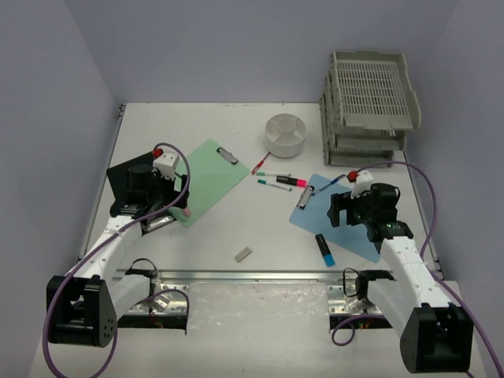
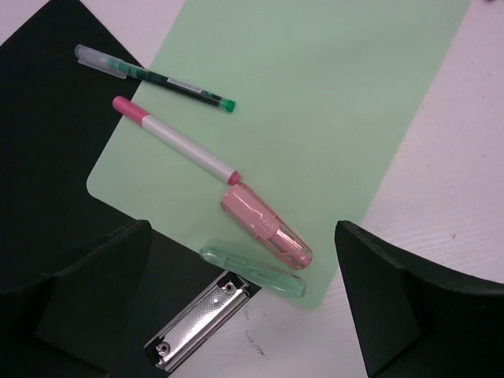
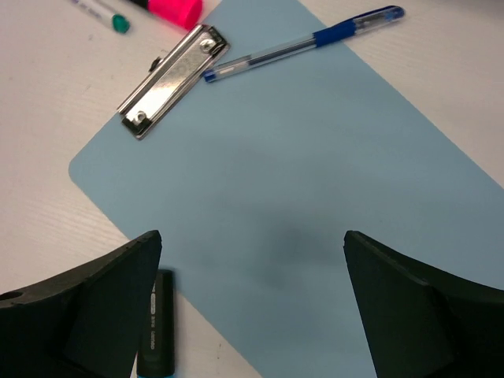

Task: Organize the desk

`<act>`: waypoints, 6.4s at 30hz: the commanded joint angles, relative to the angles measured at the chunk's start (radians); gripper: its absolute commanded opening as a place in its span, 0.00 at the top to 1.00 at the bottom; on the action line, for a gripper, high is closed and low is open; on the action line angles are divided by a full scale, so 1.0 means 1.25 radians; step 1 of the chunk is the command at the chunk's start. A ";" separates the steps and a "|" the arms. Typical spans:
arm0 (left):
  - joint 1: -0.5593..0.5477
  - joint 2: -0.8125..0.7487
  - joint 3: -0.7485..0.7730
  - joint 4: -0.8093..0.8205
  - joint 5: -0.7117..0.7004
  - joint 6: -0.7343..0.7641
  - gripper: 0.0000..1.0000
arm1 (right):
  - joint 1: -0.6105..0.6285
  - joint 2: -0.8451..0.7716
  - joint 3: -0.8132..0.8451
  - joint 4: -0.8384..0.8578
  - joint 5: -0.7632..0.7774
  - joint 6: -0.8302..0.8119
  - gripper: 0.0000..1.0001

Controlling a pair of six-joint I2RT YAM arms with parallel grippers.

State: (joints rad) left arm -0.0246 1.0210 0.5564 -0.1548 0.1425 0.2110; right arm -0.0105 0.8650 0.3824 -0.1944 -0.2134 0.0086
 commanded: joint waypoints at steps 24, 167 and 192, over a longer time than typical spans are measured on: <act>0.000 0.026 0.012 0.110 -0.276 -0.190 0.00 | 0.061 0.459 0.407 -0.141 0.415 0.611 0.45; -0.242 0.484 0.488 0.107 -0.106 -0.096 0.15 | 0.287 0.933 0.522 1.253 0.289 0.003 0.49; -0.392 0.955 0.897 0.030 -0.134 -0.121 0.35 | 0.215 0.625 0.220 1.189 0.159 -0.135 0.48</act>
State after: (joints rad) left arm -0.4927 2.1835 1.6222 -0.1108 -0.0193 0.0723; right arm 0.2727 1.7057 0.6730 1.2757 0.0125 -0.1363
